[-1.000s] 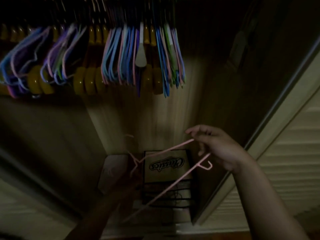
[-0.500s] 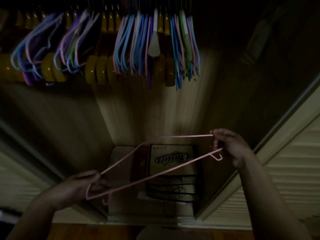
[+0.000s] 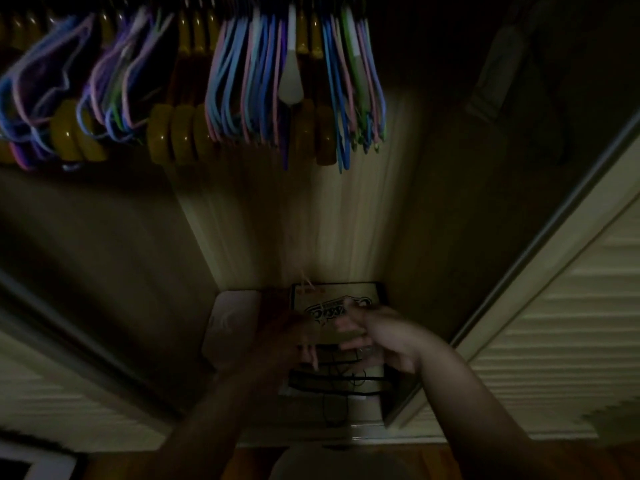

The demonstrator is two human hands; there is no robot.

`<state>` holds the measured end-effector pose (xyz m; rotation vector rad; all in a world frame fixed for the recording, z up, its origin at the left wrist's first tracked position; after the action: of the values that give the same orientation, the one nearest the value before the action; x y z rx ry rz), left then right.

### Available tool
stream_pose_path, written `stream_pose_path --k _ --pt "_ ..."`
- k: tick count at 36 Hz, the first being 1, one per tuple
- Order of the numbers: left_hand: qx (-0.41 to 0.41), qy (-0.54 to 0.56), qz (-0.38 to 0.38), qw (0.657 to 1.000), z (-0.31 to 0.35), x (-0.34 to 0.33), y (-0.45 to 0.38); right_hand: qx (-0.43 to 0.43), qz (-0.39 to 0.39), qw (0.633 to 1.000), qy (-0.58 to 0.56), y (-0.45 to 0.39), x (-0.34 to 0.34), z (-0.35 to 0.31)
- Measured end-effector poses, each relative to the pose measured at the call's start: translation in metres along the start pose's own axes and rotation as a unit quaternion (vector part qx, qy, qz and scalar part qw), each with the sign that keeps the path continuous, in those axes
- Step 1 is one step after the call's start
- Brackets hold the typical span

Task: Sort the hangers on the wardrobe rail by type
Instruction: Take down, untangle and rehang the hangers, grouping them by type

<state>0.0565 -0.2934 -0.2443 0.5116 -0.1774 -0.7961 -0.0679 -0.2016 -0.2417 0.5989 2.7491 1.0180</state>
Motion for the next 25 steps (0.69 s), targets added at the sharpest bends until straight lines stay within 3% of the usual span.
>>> stream_pose_path --k 3,6,11,16,21,25 --pt "-0.067 -0.036 -0.026 0.997 0.017 -0.044 0.0 0.008 -0.042 0.994 -0.097 0.009 -0.011 -0.009" --pt "-0.115 -0.126 -0.063 0.983 0.033 -0.085 0.01 0.036 -0.016 0.994 -0.101 0.013 0.001 -0.019" --pt "-0.215 -0.238 -0.08 0.944 0.049 -0.112 0.01 0.061 0.159 0.983 -0.071 0.017 0.039 -0.014" --pt "-0.278 -0.309 -0.137 0.899 0.065 -0.126 0.023 0.105 0.325 0.939 0.034 0.051 0.091 -0.033" --pt "-0.371 -0.296 -0.054 0.878 0.144 -0.096 0.046 0.193 0.407 0.892 0.043 0.112 0.134 -0.082" --pt "-0.495 -0.266 -0.009 0.827 0.236 -0.083 0.103 0.289 0.436 0.851 0.04 0.171 0.146 -0.14"
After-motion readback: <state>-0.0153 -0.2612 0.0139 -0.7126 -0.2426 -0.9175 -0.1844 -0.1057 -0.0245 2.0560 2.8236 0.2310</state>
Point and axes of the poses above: each hand's wrist, its own y-axis away from the middle knuckle, its own x-axis out of the back of the hand, z = x × y, the point moved 10 cm from there along -y, towards the middle knuckle, and after that the axes turned 3 degrees about z, right-handed, at the moved point
